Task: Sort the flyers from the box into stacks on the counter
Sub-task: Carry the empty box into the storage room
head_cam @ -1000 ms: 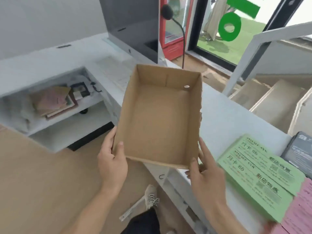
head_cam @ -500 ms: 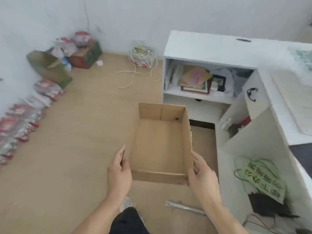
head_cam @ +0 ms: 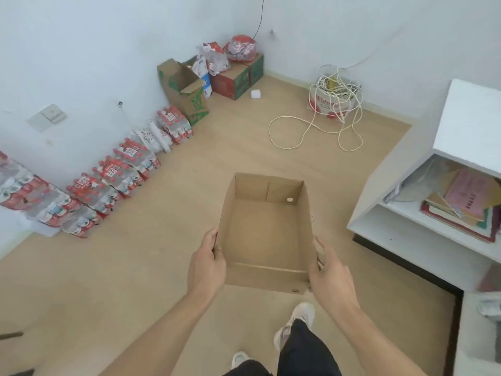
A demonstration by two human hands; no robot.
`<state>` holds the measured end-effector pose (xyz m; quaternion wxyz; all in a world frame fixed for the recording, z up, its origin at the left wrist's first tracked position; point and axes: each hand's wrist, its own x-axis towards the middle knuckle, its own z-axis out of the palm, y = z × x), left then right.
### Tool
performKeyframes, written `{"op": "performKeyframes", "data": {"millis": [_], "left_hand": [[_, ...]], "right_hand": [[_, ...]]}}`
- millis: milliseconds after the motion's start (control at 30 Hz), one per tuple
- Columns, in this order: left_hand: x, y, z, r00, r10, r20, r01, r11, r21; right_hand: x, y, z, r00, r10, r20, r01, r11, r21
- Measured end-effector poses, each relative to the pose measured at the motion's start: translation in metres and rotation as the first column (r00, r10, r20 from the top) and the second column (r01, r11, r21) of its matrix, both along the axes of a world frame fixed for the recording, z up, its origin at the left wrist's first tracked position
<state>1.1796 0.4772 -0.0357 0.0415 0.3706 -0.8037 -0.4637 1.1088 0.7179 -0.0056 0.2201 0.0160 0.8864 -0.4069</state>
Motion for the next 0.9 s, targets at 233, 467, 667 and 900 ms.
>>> {"op": "performKeyframes", "data": {"millis": [233, 467, 667, 900], "left_hand": [[-0.165, -0.046, -0.005, 0.997, 0.037, 0.069, -0.03, 0.994, -0.102], [-0.322, -0.077, 0.024, 0.991, 0.117, 0.062, -0.113, 0.991, -0.07], [-0.433, -0.121, 0.014, 0.976, 0.211, 0.049, -0.211, 0.977, -0.001], [-0.573, -0.2, -0.019, 0.957, 0.287, 0.035, -0.289, 0.95, 0.115]], "right_hand": [[-0.197, -0.058, -0.018, 0.987, 0.151, -0.054, -0.149, 0.988, 0.035], [-0.388, -0.11, 0.008, 0.967, 0.253, -0.011, -0.251, 0.962, 0.103], [-0.514, -0.165, -0.008, 0.95, 0.309, -0.031, -0.302, 0.943, 0.136], [-0.671, -0.257, -0.034, 0.916, 0.4, -0.038, -0.382, 0.895, 0.232]]}}
